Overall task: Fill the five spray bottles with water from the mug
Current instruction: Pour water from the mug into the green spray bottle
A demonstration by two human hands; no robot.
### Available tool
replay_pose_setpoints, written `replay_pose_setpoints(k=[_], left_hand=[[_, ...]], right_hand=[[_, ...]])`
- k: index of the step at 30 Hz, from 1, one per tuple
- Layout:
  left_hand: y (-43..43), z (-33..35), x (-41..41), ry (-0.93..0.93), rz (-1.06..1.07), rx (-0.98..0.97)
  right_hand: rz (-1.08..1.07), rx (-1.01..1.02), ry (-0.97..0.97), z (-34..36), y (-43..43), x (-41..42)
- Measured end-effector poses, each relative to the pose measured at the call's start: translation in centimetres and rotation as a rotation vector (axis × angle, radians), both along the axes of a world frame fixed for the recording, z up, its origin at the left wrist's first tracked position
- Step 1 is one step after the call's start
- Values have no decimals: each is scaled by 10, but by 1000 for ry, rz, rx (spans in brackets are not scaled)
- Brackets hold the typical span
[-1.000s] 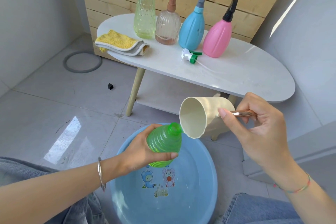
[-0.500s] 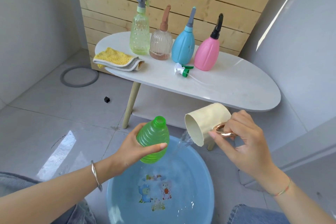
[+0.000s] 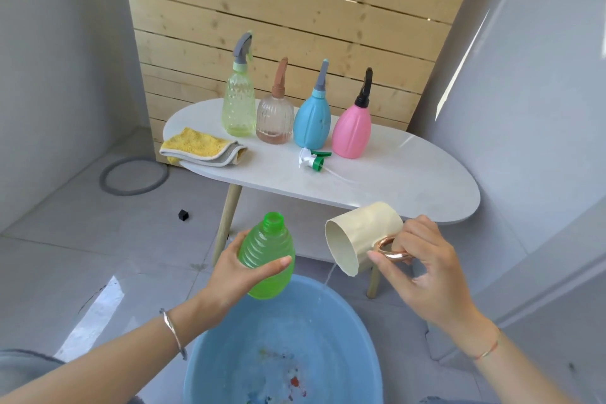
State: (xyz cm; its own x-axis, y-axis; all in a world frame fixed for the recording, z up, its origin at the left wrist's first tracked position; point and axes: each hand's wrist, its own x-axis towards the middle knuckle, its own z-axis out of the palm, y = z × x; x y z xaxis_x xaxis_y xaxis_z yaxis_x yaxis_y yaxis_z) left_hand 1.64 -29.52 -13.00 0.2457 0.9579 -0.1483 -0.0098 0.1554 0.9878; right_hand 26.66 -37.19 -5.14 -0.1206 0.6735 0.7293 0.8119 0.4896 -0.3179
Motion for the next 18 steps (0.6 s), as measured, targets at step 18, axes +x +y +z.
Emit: replay_pose_setpoints(k=[18], left_hand=[[78, 77, 63, 33, 33, 234]], right_hand=[[-351, -35, 1424, 26, 89, 95]])
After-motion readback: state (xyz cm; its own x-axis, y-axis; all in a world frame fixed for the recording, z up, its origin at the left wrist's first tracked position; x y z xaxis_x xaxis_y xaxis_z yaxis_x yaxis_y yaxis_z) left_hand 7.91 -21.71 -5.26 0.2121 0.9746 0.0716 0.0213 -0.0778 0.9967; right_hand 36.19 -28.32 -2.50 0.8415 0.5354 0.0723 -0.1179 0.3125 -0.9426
